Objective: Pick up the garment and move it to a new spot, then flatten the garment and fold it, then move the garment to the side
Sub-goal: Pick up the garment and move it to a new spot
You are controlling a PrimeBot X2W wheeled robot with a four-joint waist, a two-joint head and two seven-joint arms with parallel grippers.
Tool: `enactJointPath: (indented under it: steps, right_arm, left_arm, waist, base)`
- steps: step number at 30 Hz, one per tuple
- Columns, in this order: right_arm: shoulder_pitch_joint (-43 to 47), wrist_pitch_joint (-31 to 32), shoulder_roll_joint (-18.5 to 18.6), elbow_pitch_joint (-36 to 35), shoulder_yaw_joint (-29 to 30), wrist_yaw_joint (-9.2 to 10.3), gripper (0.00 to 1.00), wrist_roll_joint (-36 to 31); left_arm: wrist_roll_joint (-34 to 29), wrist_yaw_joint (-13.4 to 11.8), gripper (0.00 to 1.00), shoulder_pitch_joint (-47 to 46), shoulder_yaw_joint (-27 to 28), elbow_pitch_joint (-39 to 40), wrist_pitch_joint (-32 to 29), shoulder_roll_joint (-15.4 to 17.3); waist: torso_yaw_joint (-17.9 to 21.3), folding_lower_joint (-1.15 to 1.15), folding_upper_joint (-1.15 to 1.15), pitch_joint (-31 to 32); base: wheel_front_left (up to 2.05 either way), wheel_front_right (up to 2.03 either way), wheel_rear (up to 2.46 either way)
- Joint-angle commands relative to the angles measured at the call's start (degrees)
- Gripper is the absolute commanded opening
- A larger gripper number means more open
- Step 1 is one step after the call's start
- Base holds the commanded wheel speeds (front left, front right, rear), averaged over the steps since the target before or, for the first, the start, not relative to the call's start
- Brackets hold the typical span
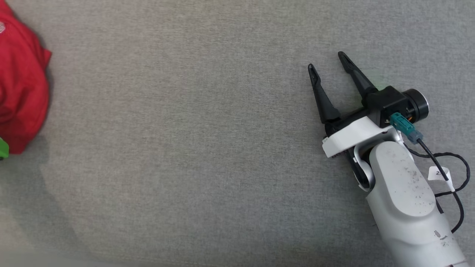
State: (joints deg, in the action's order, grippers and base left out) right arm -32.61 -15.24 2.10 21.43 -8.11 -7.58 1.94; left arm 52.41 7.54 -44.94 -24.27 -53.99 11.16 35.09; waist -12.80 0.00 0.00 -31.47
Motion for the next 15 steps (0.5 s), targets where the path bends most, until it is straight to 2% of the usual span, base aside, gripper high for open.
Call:
enactJointPath:
  steps: [1,4,5,6,7,11,13,15]
  right_arm:
    - [1.4,0.2,1.6,1.9,1.2,0.2,1.0,-0.3]
    - [2.3,0.5,1.7,2.1,1.8,0.21,1.0,-0.1]
    - [2.7,0.5,1.8,2.2,2.0,0.21,1.0,0.1]
    - [3.0,0.5,1.8,2.3,2.1,0.21,1.0,0.2]
    - [3.3,0.5,1.8,2.3,2.3,0.21,1.0,0.4]
    - [4.0,0.5,1.6,2.7,3.1,0.2,1.0,1.8]
    - [4.2,0.5,1.3,2.8,3.3,0.2,1.0,2.2]
    - [4.4,0.4,1.1,3.0,3.3,0.15,1.0,3.0]
  left_arm:
    - [1.4,-0.1,1.0,-0.9,-0.8,-1.4,-0.8,0.9]
    - [4.1,-0.1,1.0,-0.9,-3.1,-3.1,-2.7,0.7]
    - [5.0,-0.1,0.91,-0.8,-3.7,-3.7,-2.9,0.5]
    - [5.6,-0.1,0.31,-0.7,-4.4,-4.1,-2.8,0.5]
    - [5.7,-0.1,0.0,-0.7,-5.1,-4.5,-1.9,0.6]
    - [5.2,-0.1,0.0,-2.7,-6.2,-5.5,2.6,1.9]
    - [3.4,-0.1,0.0,-4.4,-5.5,-6.1,3.9,2.6]
    - [0.2,-0.1,0.0,-6.7,-2.4,-3.2,4.1,3.6]
  waist:
    - [2.4,0.0,0.0,-2.3]
    - [2.8,0.0,0.0,-2.1]
    - [2.9,0.0,0.0,-1.9]
    - [3.0,0.0,0.0,-1.6]
    - [3.0,0.0,0.0,-1.2]
    - [3.2,0.0,0.0,0.7]
    - [3.3,0.0,0.0,2.1]
    - [3.6,0.0,0.0,3.6]
  base:
    - [0.0,0.0,0.0]
    - [0.0,0.0,0.0]
    - [0.0,0.0,0.0]
    - [0.0,0.0,0.0]
    - [0.0,0.0,0.0]
    - [0.0,0.0,0.0]
    - [0.0,0.0,0.0]
    - [0.0,0.0,0.0]
